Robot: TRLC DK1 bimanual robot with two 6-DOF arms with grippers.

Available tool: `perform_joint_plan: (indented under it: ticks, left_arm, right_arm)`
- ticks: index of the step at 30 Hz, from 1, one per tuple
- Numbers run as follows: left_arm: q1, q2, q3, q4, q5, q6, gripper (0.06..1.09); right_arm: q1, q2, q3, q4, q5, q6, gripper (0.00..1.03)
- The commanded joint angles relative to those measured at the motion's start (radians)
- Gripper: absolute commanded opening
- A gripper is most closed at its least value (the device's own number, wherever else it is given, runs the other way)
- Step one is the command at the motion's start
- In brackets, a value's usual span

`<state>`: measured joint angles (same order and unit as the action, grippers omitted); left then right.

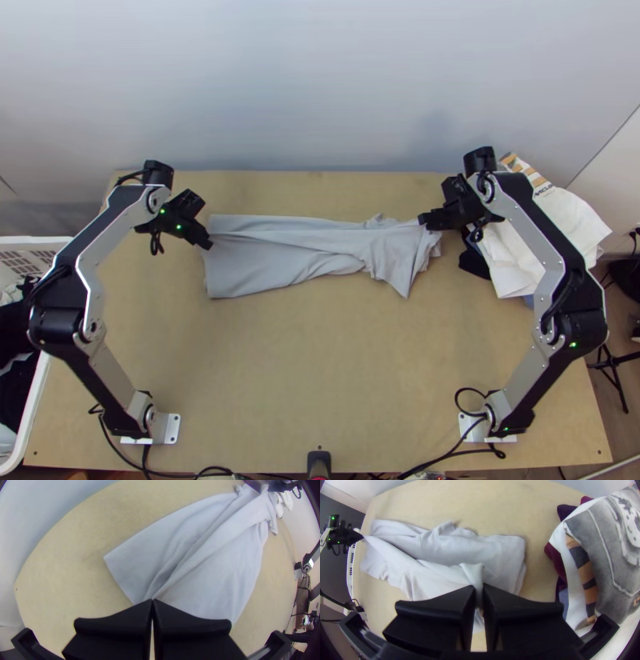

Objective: Fold the t-shirt

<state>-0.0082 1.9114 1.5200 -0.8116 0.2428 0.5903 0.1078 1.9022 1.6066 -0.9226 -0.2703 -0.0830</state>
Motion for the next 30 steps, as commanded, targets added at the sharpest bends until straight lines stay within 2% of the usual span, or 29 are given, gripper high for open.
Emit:
perform_joint_plan:
  ticks: [1, 7, 15, 16, 17, 19, 20, 21, 23, 26, 30]
  left_arm:
    - [-0.026, 0.1, 0.057, 0.032, -0.027, -0.004, 0.12]
    - [-0.019, 0.164, 0.115, 0.066, -0.051, -0.015, 0.12]
    - [-0.012, 0.189, 0.177, 0.065, -0.051, -0.033, 0.12]
    - [-0.013, 0.192, 0.172, 0.063, -0.051, -0.033, 0.21]
    - [-0.015, 0.192, 0.163, 0.063, -0.057, -0.033, 0.41]
    - [-0.019, 0.189, 0.14, 0.063, -0.071, -0.033, 0.81]
    - [-0.019, 0.183, 0.134, 0.065, -0.071, -0.038, 0.97]
    - [-0.018, 0.176, 0.131, 0.065, -0.071, -0.052, 1.05]
    - [-0.009, 0.159, 0.134, 0.066, -0.071, -0.081, 1.05]
    - [0.005, 0.133, 0.154, 0.051, -0.068, -0.095, 1.05]
    - [0.019, 0.094, 0.18, 0.02, -0.054, -0.11, 1.05]
  right_arm:
    - [0.0, 0.066, -0.034, 0.005, 0.0, -0.006, 0.12]
    - [-0.022, 0.074, -0.083, 0.093, 0.005, -0.003, 0.11]
    - [-0.039, 0.07, -0.083, 0.097, 0.011, -0.006, 0.11]
    - [-0.04, 0.07, -0.083, 0.097, 0.011, -0.006, 0.12]
    - [-0.039, 0.072, -0.086, 0.097, 0.011, -0.004, 0.17]
    - [-0.037, 0.07, -0.091, 0.096, 0.011, 0.0, 0.33]
    - [-0.036, 0.067, -0.091, 0.096, 0.011, 0.003, 0.42]
    - [-0.036, 0.066, -0.091, 0.093, 0.011, 0.006, 0.51]
    - [-0.031, 0.06, -0.091, 0.084, 0.011, 0.008, 0.68]
    - [-0.019, 0.043, -0.089, 0.077, 0.013, 0.006, 0.83]
    - [-0.011, 0.012, -0.073, 0.076, 0.013, 0.005, 0.88]
